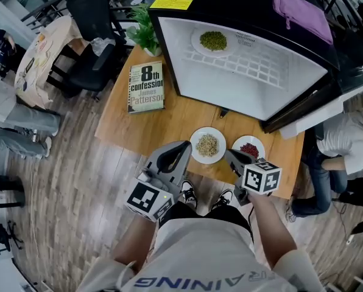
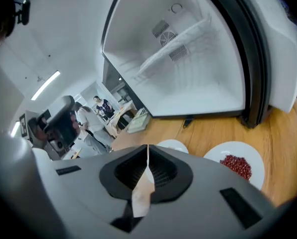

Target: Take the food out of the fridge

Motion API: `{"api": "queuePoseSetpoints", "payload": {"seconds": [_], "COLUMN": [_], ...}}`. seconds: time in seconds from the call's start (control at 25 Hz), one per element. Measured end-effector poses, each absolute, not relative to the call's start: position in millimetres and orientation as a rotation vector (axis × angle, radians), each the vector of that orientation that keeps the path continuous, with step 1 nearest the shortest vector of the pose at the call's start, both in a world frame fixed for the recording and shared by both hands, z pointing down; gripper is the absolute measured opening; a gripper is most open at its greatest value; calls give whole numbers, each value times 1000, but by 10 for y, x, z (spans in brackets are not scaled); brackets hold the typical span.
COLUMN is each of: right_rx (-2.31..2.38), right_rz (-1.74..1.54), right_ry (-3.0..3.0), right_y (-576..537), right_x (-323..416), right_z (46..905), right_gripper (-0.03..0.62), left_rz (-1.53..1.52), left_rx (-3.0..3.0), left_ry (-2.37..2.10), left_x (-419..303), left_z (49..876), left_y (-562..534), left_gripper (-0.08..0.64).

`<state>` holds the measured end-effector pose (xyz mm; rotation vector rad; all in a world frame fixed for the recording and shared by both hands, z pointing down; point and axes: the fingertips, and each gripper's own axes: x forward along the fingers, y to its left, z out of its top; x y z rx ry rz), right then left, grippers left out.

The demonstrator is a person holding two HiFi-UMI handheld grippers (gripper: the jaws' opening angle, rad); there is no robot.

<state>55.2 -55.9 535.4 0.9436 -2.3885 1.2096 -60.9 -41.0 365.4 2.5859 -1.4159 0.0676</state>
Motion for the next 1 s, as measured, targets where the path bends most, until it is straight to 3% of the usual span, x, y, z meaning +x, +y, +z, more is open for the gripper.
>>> {"api": "queuePoseSetpoints", "payload": {"seconds": [0.76,1.0], "right_rx": [1349,1411], "right_rz": [525,488], "right_ry": [-2822,-2844], "right_y": [-771,-751], "right_x": [1150,1248], "right_z": [3275,3061], "right_gripper": [26,26], "left_rz": [-46,-39], "left_rx": [2736,2770], "left_ry": [-1425,-1411], "left_x": [-280,-249], "left_z": [2996,2930], "left_y": [-431,-405], "left_gripper": [7,6]}}
